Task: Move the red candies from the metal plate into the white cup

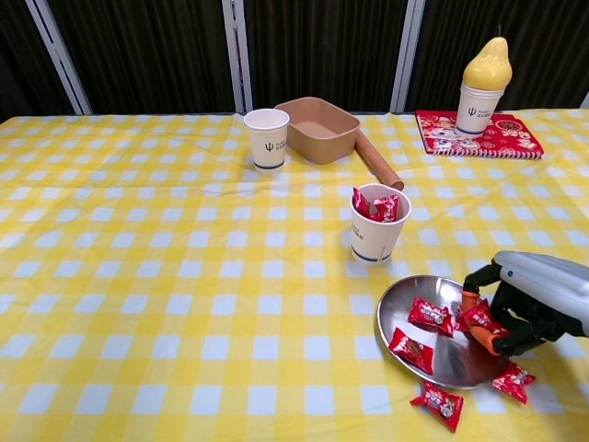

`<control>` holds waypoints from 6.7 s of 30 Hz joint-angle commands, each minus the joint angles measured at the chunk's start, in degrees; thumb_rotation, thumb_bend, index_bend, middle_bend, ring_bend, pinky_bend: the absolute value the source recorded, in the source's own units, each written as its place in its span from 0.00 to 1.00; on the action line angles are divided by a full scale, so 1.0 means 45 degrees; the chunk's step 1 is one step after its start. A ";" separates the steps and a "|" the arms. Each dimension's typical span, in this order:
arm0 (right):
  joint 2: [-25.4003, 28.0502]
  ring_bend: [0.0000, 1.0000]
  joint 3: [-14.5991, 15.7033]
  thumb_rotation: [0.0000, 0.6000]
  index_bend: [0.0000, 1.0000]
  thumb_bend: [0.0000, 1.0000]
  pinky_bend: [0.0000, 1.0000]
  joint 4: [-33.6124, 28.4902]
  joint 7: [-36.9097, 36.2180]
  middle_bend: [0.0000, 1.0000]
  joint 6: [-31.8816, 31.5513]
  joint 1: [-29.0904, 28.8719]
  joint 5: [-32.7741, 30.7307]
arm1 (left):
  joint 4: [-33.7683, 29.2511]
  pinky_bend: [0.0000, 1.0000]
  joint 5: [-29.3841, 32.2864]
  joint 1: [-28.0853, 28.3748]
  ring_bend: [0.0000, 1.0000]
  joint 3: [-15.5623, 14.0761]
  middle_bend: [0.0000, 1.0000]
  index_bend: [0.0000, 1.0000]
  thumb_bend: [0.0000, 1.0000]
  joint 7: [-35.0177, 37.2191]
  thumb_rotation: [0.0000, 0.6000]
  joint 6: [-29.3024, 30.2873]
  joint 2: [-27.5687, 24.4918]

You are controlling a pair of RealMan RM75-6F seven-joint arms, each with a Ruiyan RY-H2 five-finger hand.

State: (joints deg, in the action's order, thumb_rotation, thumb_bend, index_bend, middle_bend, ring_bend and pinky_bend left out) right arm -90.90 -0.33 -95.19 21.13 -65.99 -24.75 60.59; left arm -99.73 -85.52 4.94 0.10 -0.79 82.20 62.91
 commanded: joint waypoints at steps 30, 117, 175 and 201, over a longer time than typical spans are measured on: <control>0.1068 0.99 -0.1595 1.00 0.62 0.61 0.98 -0.2543 0.0767 0.89 -0.0338 -0.0461 0.0696 | 0.0015 0.00 -0.0073 0.0011 0.00 -0.0024 0.00 0.00 0.00 0.0090 1.00 -0.0026 -0.0028; 0.0434 0.99 0.0497 1.00 0.37 0.40 0.98 -0.2171 0.2431 0.89 -0.1205 -0.1567 -0.0407 | 0.0037 0.00 -0.0180 -0.0049 0.00 -0.0007 0.00 0.00 0.00 0.0197 1.00 0.0186 -0.0029; 0.0208 0.99 -0.0254 1.00 0.55 0.52 0.98 -0.0617 0.0870 0.89 -0.0540 -0.0019 0.1083 | 0.0023 0.00 -0.0208 -0.0078 0.00 -0.0018 0.00 0.00 0.00 0.0142 1.00 0.0190 0.0004; 0.0041 0.99 -0.3670 1.00 0.55 0.52 0.98 -0.1464 0.2221 0.89 0.0171 -0.2548 -0.1531 | 0.0030 0.00 0.0022 0.0013 0.00 0.0049 0.00 0.00 0.00 0.0298 1.00 -0.0045 -0.0061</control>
State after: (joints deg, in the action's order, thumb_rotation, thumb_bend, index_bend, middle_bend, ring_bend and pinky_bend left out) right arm -89.40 -16.13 -103.29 30.66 -66.03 -35.07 55.22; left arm -99.59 -85.47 4.98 0.30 0.49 82.04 62.66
